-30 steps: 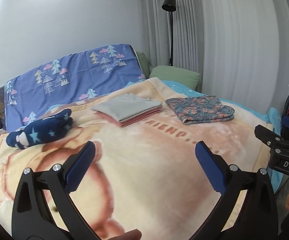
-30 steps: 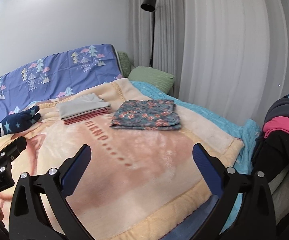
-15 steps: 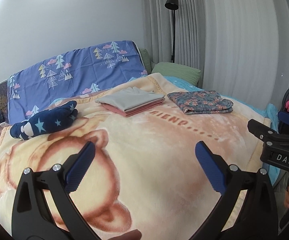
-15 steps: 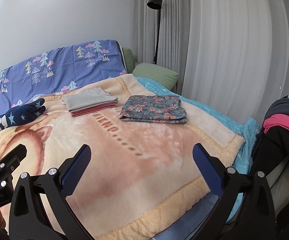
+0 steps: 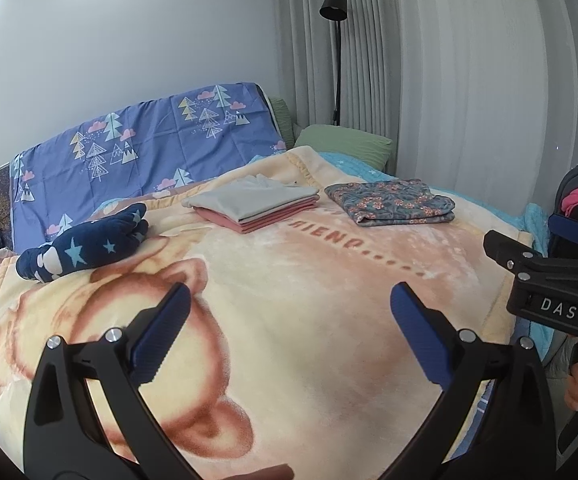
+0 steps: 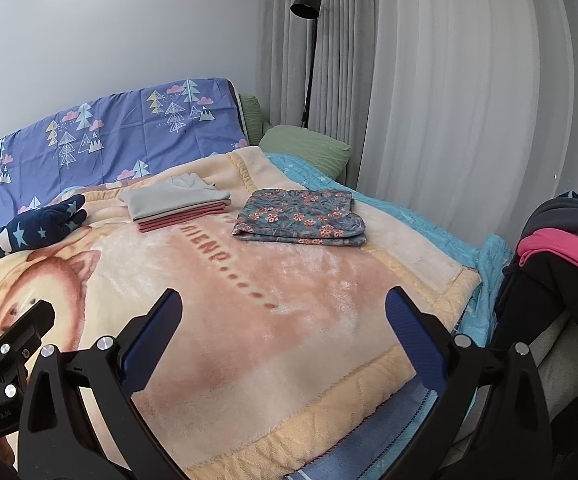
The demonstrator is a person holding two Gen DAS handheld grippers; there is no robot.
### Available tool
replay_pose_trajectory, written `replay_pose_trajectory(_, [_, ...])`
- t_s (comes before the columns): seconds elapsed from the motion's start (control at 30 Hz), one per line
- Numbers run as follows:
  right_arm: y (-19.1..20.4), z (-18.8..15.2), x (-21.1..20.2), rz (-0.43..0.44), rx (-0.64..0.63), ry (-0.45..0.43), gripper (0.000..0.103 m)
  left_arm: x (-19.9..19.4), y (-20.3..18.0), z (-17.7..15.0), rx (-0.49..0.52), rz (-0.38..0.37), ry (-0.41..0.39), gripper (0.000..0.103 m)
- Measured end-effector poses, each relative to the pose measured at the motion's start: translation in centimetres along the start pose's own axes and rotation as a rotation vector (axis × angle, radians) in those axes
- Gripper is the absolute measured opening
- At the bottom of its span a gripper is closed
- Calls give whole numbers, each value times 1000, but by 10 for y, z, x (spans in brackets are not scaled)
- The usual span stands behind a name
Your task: Fold small clothes
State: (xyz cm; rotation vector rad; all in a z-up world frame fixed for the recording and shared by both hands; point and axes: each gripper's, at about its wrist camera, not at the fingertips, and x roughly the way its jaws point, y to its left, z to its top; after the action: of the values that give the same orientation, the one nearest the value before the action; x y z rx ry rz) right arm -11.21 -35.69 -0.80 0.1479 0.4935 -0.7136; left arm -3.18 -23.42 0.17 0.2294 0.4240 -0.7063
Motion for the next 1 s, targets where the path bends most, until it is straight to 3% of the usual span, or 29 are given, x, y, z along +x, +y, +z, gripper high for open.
replay_pose_trajectory(1.0, [-6,-5,14,8,10,28,101,9,-11,-2,8,-3,25,101])
